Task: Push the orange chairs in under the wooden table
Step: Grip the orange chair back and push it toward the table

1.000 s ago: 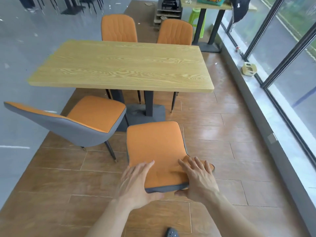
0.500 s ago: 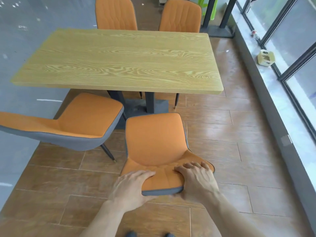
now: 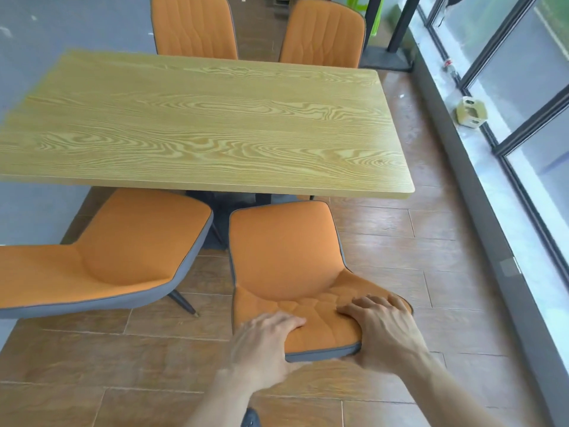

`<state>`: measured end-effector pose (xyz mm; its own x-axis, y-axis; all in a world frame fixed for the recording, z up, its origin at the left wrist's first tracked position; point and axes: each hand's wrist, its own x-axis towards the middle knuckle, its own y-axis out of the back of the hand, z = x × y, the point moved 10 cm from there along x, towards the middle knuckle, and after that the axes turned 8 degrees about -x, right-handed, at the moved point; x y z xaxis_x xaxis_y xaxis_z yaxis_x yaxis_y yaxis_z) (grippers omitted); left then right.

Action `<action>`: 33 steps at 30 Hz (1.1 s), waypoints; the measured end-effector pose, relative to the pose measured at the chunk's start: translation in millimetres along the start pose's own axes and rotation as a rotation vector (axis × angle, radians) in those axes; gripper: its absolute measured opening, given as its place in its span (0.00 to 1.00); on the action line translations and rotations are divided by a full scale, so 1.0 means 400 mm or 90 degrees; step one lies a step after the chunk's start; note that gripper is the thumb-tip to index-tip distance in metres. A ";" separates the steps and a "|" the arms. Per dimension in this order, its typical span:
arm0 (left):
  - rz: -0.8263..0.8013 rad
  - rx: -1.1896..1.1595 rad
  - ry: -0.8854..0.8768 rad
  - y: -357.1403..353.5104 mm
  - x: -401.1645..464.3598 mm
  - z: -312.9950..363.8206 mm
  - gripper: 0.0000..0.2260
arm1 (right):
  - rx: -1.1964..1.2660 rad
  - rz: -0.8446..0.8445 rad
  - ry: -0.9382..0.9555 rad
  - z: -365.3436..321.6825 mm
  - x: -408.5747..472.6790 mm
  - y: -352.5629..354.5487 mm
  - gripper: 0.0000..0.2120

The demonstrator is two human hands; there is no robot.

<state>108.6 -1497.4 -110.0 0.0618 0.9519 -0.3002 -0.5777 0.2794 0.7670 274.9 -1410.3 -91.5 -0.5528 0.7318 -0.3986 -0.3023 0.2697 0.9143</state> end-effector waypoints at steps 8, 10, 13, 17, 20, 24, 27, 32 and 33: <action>0.007 0.001 -0.010 -0.002 -0.003 0.004 0.37 | 0.003 -0.002 -0.023 0.001 -0.008 -0.004 0.53; 0.006 0.010 -0.008 -0.003 -0.012 0.006 0.37 | 0.010 -0.005 -0.031 -0.004 -0.020 -0.007 0.55; 0.006 0.029 -0.005 -0.013 -0.041 0.000 0.38 | 0.005 -0.013 -0.041 -0.021 -0.046 -0.023 0.55; 0.011 0.045 0.006 -0.002 -0.078 -0.011 0.39 | 0.010 0.012 -0.062 -0.057 -0.087 -0.035 0.51; 0.033 0.055 0.013 0.013 -0.095 -0.009 0.39 | 0.012 0.016 -0.070 -0.074 -0.099 -0.032 0.48; 0.077 0.045 0.012 0.014 -0.106 0.006 0.37 | 0.026 0.009 -0.073 -0.074 -0.102 -0.032 0.50; 0.081 0.041 0.021 0.016 -0.103 0.000 0.37 | 0.012 0.003 -0.069 -0.076 -0.098 -0.035 0.49; 0.045 0.054 0.021 0.011 -0.089 -0.006 0.36 | -0.003 -0.009 -0.053 -0.078 -0.094 -0.031 0.47; 0.041 0.052 0.020 0.010 -0.088 -0.008 0.35 | -0.003 -0.014 -0.057 -0.079 -0.093 -0.032 0.46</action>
<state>101.5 -1530.2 -98.1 0.0005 0.9640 -0.2658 -0.5106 0.2288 0.8288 275.0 -1460.8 -90.5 -0.4749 0.7785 -0.4104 -0.3178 0.2831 0.9049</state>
